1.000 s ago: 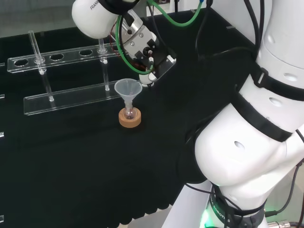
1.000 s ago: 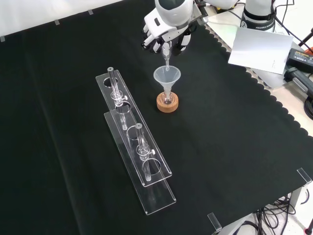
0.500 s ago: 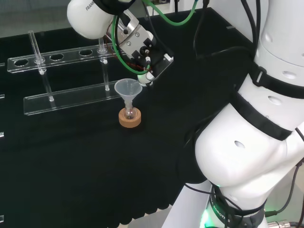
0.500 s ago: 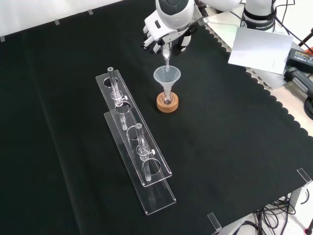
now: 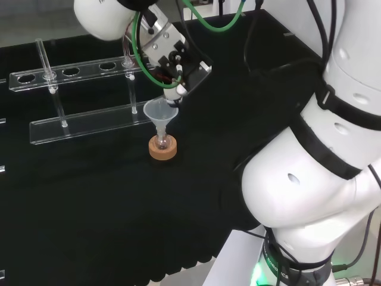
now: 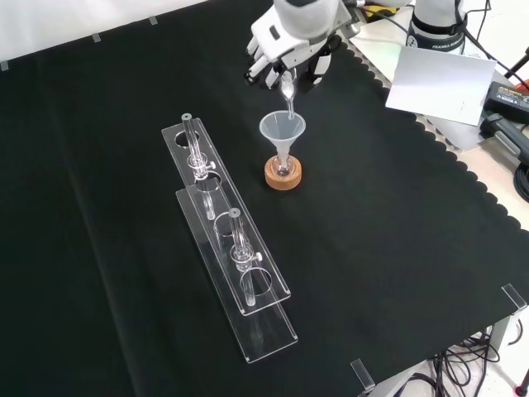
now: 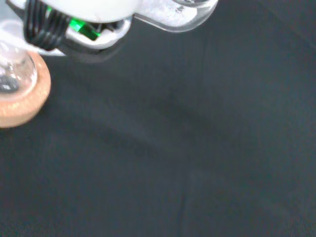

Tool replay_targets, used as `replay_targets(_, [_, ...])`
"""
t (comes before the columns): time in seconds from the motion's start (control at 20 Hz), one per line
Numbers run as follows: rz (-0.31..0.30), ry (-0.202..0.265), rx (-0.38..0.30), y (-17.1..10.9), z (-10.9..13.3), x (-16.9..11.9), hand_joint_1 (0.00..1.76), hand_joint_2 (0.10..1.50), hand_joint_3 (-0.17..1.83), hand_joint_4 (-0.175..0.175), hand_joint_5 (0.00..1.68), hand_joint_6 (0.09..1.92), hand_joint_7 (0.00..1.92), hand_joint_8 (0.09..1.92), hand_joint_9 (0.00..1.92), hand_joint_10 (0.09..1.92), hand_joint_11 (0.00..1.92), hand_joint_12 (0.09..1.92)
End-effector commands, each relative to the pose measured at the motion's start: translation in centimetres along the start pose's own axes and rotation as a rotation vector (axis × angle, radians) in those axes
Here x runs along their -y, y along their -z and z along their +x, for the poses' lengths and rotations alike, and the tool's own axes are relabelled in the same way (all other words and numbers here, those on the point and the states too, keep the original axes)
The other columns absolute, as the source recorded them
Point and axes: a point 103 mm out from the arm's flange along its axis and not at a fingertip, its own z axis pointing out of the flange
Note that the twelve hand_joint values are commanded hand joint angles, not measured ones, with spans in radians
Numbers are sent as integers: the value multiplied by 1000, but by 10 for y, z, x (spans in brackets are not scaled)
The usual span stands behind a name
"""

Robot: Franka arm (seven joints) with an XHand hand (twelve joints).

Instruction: Pour all the NaCl from the weighing funnel into the round-bottom flask.

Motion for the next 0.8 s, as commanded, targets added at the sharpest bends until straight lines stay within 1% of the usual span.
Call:
replay_targets(0.05, [71,-43,86,-30,-4,-16,1139,639,623,175,1365,490,605,673,1054,258,902,963])
replay_targets(0.35, [73,-45,71,-33,-6,-17,1139,639,623,175,1365,491,604,673,1052,256,900,965])
replay_targets(0.55, [57,-49,43,-34,-6,-16,1139,639,624,175,1365,491,602,672,1052,255,899,965])
replay_targets(0.7, [50,-53,46,-33,-6,-16,1139,639,624,175,1365,491,602,672,1051,254,899,966])
replay_targets(0.75, [42,-41,32,-33,-7,-17,1139,639,624,175,1365,492,601,672,1051,254,898,966])
replay_targets(0.8, [35,-40,26,-32,-8,-16,1139,639,624,175,1365,492,601,672,1051,254,898,966])
